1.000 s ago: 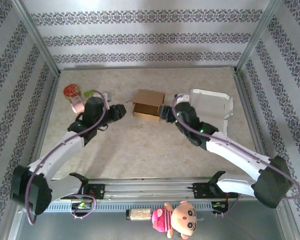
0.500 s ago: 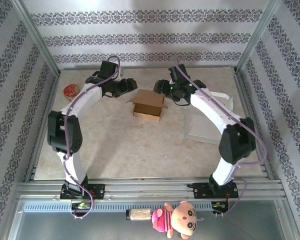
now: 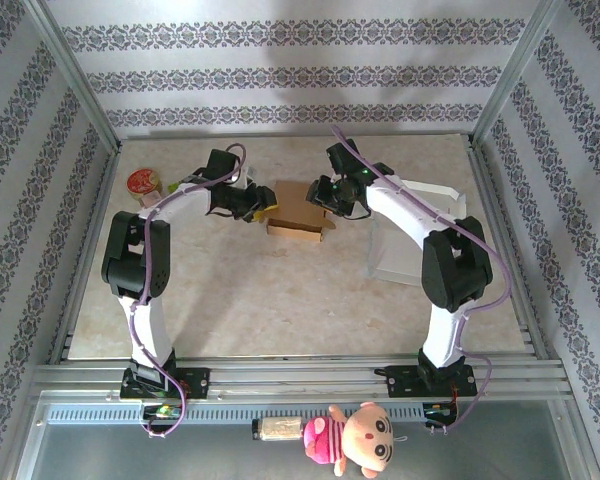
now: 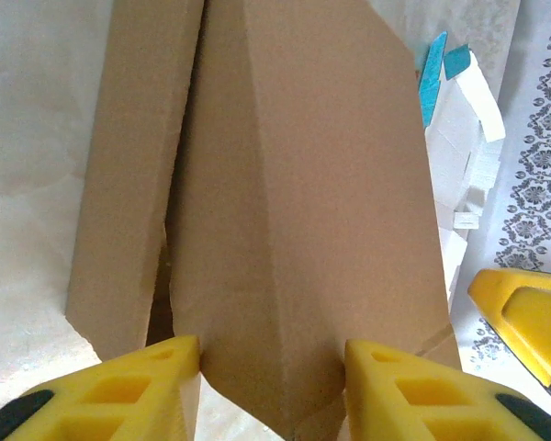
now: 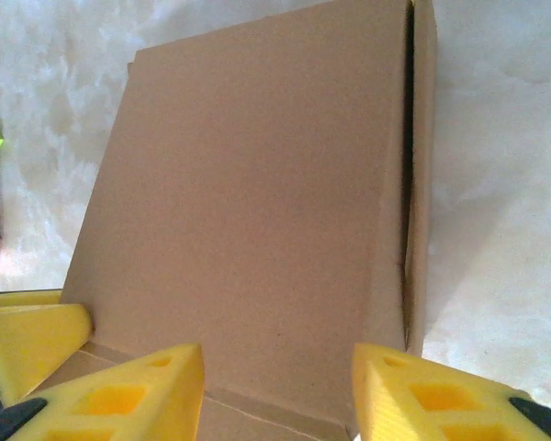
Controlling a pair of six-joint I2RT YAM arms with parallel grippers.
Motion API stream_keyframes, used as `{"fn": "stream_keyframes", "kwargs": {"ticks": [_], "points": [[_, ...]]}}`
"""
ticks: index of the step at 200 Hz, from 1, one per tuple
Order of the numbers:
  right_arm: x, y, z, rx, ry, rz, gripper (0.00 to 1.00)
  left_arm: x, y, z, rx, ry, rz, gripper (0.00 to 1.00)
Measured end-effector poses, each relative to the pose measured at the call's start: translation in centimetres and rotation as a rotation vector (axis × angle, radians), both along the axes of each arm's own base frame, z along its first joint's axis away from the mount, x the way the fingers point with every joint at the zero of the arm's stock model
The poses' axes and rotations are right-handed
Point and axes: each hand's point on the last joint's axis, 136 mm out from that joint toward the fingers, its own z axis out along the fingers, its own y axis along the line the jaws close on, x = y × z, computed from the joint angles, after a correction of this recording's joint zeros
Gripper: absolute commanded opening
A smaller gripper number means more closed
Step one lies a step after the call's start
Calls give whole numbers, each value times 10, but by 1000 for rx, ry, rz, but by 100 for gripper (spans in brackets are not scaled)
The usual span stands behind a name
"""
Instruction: Fold the paper box
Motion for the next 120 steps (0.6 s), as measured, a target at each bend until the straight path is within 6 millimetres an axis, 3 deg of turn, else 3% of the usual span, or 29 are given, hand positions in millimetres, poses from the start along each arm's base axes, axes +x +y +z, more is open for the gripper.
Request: {"fn": "stream_keyframes", "kwargs": {"ticks": [50,78,100,120], "points": [[1,-4,-11,-32,2,1,44,-11,0,-15,-16,22,2,40],[-1,-10,-29,-92,11,6,47,-19,0,-22,-12,31,1,40],[-6,-12,-43,-125,37,6,49,-22,1,-21,-5,24,5,52],[-6,-13,-42,-150,22,14,58,-19,5,-13,20,-10,21,64]]}}
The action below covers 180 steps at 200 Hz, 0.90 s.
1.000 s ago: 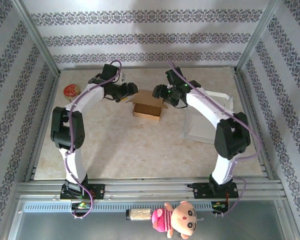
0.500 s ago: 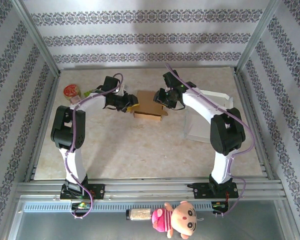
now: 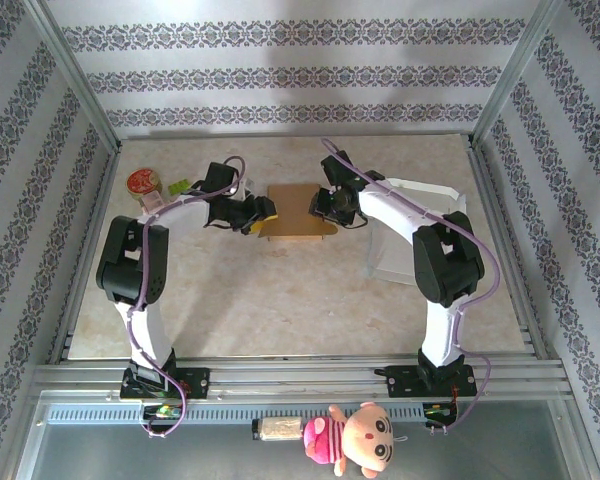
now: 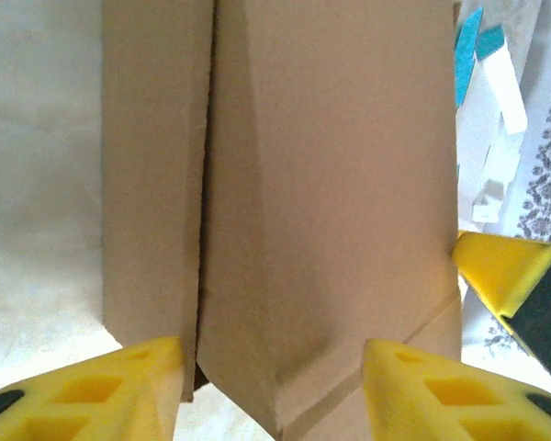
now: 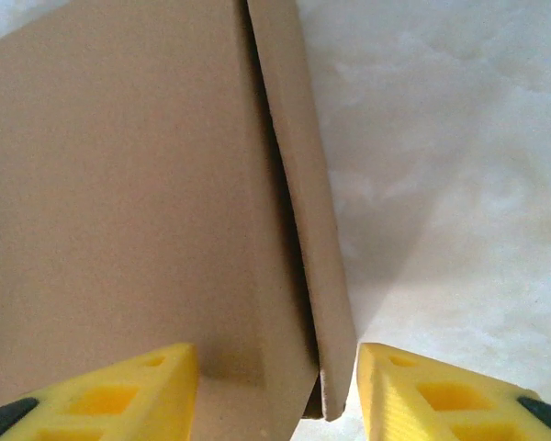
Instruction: Fold the paper box
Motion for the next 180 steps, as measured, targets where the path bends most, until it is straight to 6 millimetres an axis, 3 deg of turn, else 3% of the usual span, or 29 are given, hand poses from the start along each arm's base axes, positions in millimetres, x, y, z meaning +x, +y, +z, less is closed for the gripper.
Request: {"fn": "stream_keyframes", "kwargs": {"ticks": [36,59,74,91,111,142,166,180], "points": [[7,-4,12,-48,-50,24,73,11,14,35,86,-135,33,74],[15,-2,24,-57,-90,50,76,26,20,60,134,-237,48,76],[20,0,27,-59,-108,62,77,34,20,64,157,-261,39,76],[23,2,18,-68,-105,73,76,40,17,54,162,-249,21,75],[25,1,-1,-76,-78,87,71,39,12,28,145,-187,-11,71],[18,-1,-32,-78,-33,104,61,27,9,-13,137,-89,-38,46],[19,2,-34,-61,-40,109,60,15,8,-39,126,-25,-52,36],[18,3,-35,-54,-42,111,61,17,5,-37,106,-37,-57,36]]}}
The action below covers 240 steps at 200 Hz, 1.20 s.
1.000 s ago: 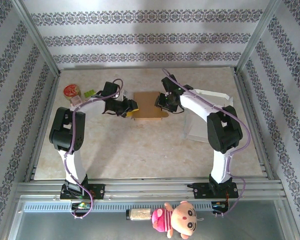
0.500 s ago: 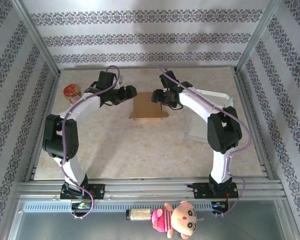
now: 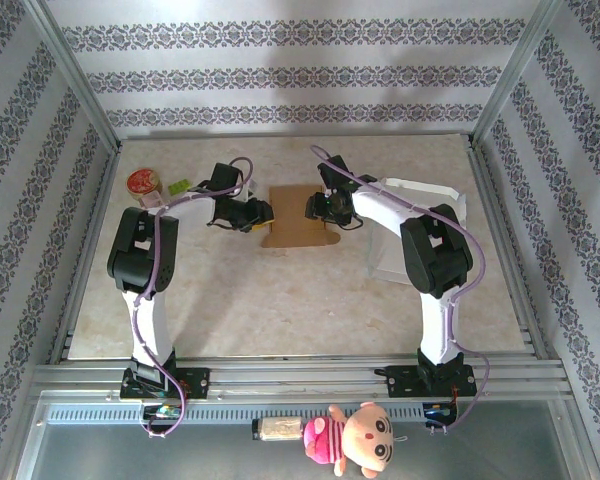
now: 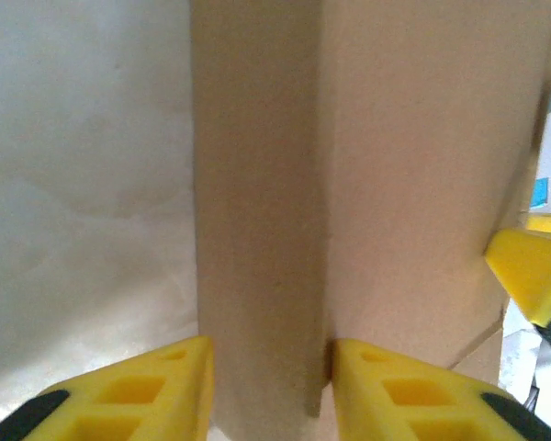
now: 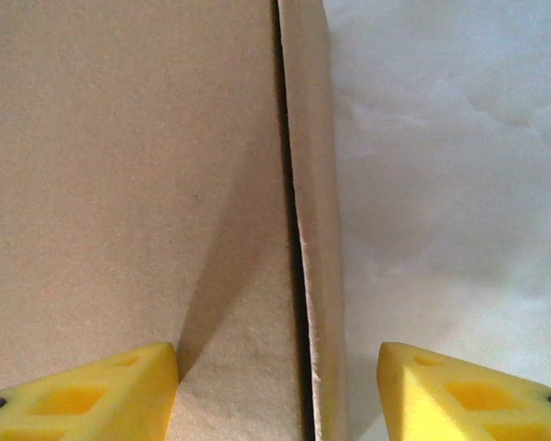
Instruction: Fold the paper box
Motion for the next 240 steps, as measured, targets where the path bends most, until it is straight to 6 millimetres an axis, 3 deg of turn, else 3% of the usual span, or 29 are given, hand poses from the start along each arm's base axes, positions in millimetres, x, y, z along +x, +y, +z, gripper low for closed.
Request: {"fn": "stream_keyframes", "kwargs": {"ticks": [13,39,73,121,151,189,240], "points": [[1,-1,2,5,-3,-3,64,0,0,0,0,-3,-1,38],[2,-4,3,10,-1,-8,67,2,2,3,14,-19,5,58],[7,-6,6,28,-5,-12,66,11,2,14,6,-60,32,71],[16,10,0,143,-13,31,51,20,0,19,-17,-90,54,78],[17,19,-1,216,-31,61,39,15,4,8,-25,-76,75,79],[17,24,-2,322,-71,98,34,7,16,-11,-36,-38,123,80],[10,12,-2,500,-84,146,33,6,26,-5,-122,-53,162,83]]}}
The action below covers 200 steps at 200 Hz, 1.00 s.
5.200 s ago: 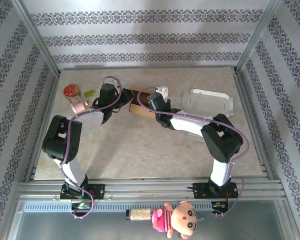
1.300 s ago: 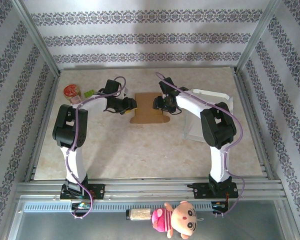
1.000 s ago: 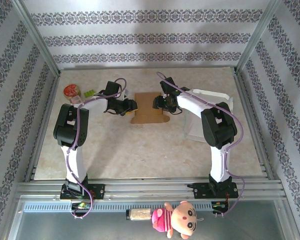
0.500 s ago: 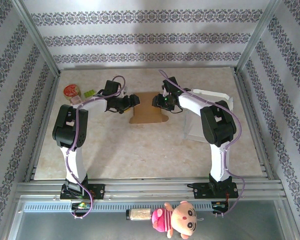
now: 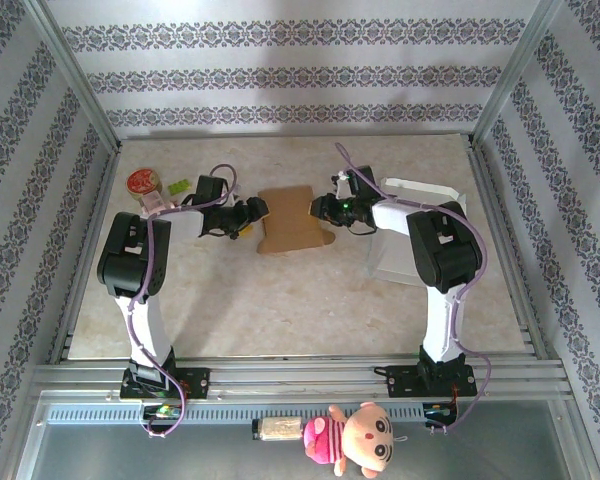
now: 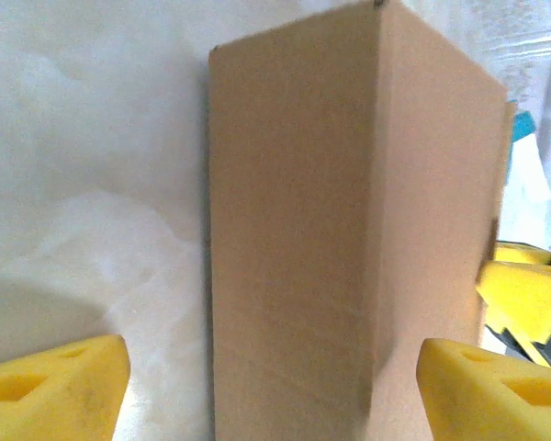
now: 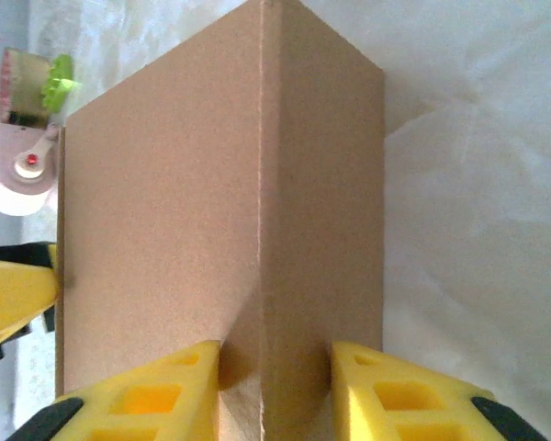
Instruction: Fold the paper box
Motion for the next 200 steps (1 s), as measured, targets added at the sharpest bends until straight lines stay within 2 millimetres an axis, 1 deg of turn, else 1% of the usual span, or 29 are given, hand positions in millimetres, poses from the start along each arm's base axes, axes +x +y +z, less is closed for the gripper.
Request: {"fn": "stream_keyframes", "kwargs": {"ticks": [38,55,82,97,121,134,147,168,183,200], "points": [[-5,-9,0,90,29,27,32,1,-4,7,-108,-50,15,85],[-4,-12,0,125,42,27,31,2,-12,9,-163,-63,3,85],[-3,-13,-1,165,63,32,31,6,-20,14,-222,-96,4,86],[-3,-14,-1,179,71,29,30,6,-30,15,-238,-112,-10,86],[0,-15,-1,193,79,20,30,2,-55,17,-266,-124,-41,86],[2,-16,-1,198,81,13,30,0,-65,18,-288,-127,-45,85],[3,-16,-1,200,80,10,30,-1,-70,18,-315,-124,-37,82],[4,-15,-1,201,81,8,33,1,-69,19,-347,-115,1,71],[4,-16,-1,202,86,1,40,3,-68,21,-362,-109,22,65],[4,-19,-2,191,90,-17,50,5,-67,22,-365,-107,39,57]]}}
